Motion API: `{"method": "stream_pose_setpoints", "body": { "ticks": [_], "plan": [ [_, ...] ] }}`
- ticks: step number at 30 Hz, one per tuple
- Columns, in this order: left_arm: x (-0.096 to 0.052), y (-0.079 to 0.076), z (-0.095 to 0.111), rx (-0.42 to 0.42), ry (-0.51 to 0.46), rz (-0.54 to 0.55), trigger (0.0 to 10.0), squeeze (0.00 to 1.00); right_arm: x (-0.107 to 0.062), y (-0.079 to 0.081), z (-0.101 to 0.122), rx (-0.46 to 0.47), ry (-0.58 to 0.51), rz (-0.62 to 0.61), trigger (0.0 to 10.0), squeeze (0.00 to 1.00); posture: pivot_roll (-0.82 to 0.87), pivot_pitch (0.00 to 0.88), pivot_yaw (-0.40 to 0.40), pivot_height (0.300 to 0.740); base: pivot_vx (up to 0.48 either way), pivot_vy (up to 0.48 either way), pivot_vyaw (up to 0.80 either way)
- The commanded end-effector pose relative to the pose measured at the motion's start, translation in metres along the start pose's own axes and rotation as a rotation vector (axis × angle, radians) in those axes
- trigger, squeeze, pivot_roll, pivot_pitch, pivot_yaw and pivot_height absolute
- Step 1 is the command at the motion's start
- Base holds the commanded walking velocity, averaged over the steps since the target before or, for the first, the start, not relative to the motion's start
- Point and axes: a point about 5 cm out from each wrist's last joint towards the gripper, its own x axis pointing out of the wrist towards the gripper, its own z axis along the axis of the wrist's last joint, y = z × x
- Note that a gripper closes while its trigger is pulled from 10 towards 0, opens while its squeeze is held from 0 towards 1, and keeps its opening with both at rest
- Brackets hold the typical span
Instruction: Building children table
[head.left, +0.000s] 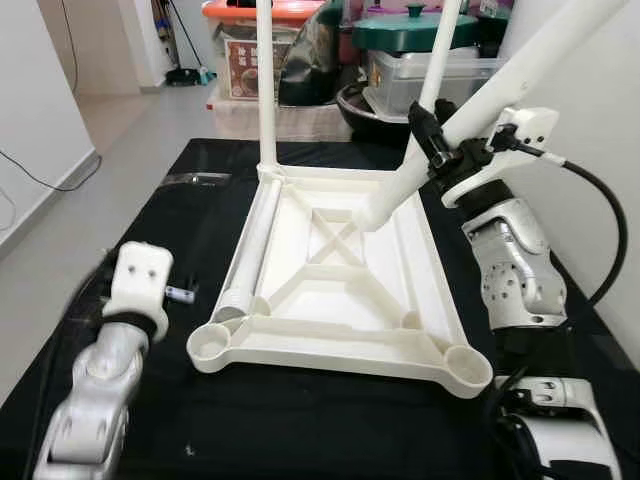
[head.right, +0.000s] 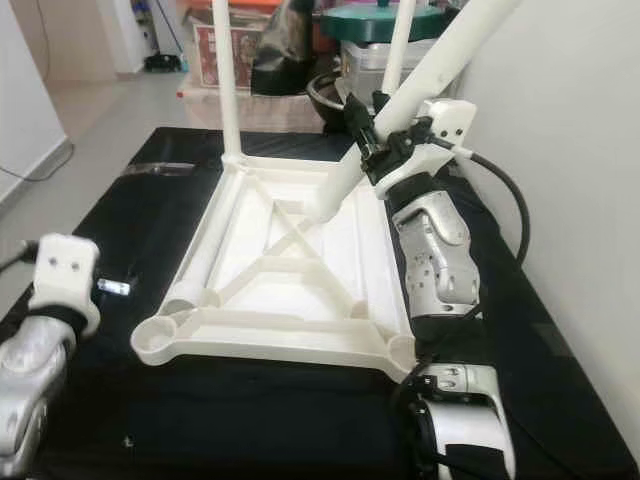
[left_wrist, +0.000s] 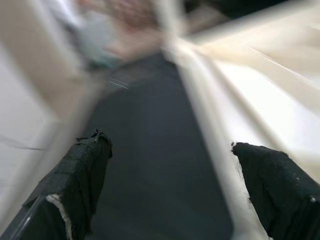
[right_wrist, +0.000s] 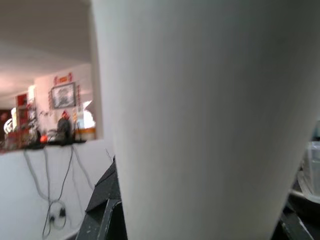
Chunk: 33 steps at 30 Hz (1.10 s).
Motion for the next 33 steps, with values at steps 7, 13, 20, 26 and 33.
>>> {"method": "stream_pose_setpoints", "body": {
  "ticks": [7,13,20,26,33],
  "plan": [
    [-0.004,-0.016,-0.002,0.020,-0.004,-0.079,10.0,0.00,0.010,0.017,0.009,0.005,0.023,0.213,0.0,0.00,0.07,0.000,-0.031,0.740,0.000,0.000,0.00],
    [-0.010,-0.025,0.000,-0.002,-0.028,-0.132,10.0,0.00,0.008,0.020,0.000,-0.009,0.060,0.249,0.0,0.00,0.07,0.000,-0.033,0.740,0.000,0.000,0.00],
    [-0.013,-0.031,0.000,0.035,-0.048,-0.150,10.0,0.00,0.004,0.018,-0.007,-0.007,0.086,0.201,0.0,0.00,0.07,0.000,-0.029,0.740,0.000,0.000,0.00],
    [-0.015,-0.031,0.003,-0.046,-0.058,-0.157,10.0,0.00,-0.001,0.019,-0.014,0.018,0.100,0.162,0.0,0.00,0.07,0.000,-0.024,0.740,0.000,0.000,0.00],
    [-0.013,-0.030,0.006,-0.059,-0.086,-0.152,10.0,0.00,-0.011,0.022,-0.023,0.051,0.092,0.089,0.0,0.00,0.07,0.000,-0.007,0.740,0.000,0.000,0.00]
  ]
}}
